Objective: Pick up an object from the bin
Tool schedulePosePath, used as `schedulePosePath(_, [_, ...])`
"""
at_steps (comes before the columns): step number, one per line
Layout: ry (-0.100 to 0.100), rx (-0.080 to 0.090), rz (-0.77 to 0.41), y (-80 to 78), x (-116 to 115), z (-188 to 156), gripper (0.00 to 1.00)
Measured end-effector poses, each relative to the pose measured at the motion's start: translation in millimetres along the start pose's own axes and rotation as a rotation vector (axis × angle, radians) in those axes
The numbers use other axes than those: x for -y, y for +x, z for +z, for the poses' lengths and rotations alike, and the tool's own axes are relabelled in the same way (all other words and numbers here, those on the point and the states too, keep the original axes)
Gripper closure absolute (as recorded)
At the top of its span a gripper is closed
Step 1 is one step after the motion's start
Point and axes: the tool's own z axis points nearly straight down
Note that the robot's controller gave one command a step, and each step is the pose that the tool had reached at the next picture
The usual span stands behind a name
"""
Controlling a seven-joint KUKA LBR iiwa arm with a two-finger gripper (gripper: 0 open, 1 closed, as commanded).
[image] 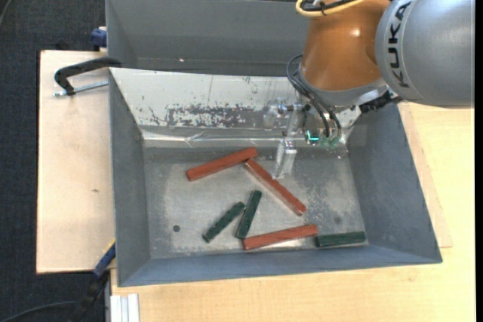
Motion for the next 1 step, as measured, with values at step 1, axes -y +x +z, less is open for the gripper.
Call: schedulePosePath(1, [-0.003,-0.001,-0.057,21.6,-100.3,110.5,0.00])
